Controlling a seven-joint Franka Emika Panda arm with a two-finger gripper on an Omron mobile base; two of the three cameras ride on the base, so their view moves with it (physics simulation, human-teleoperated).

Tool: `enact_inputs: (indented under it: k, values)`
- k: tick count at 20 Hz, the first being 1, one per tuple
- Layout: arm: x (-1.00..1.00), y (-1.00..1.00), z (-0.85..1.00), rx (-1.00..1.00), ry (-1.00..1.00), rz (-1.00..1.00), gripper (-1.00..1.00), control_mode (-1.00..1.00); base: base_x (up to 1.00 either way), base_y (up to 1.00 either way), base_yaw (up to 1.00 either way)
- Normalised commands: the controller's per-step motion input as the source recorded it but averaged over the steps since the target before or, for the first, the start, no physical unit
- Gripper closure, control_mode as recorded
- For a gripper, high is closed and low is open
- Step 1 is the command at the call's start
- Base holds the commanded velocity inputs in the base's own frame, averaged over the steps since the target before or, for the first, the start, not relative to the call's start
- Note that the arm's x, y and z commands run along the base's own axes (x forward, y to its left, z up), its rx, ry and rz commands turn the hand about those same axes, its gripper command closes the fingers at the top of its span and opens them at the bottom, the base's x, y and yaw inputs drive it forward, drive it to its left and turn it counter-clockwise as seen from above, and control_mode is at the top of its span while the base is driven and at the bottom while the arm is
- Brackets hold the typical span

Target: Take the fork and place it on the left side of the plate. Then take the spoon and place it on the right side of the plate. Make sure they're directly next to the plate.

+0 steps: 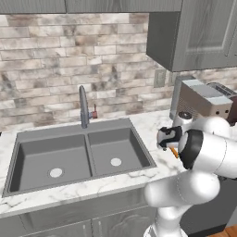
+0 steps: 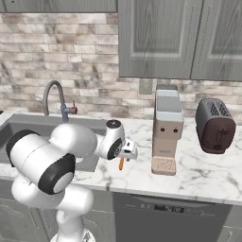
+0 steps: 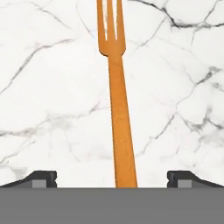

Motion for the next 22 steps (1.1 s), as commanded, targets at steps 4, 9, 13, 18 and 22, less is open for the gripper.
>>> enact_inputs:
  k: [4, 9, 13, 18, 22]
  values:
    - [0.12, -0.03, -0.3, 0.0, 0.0, 0.0, -1.0, -1.0, 0.0, 0.0, 0.0]
    - [0.12, 0.02, -0.37, 0.0, 0.0, 0.0, 1.0, -1.0, 0.0, 0.0, 0.0]
    - [0.07, 0.0, -0.27, 0.0, 0.0, 0.0, 1.0, -1.0, 0.0, 0.0, 0.0]
    - [-0.02, 0.0, -0.08, 0.0, -0.04, 0.0, 1.0, -1.0, 0.0, 0.0, 0.0]
    - [-0.27, 0.04, 0.01, 0.0, -0.08, 0.01, 1.0, -1.0, 0.0, 0.0, 0.0]
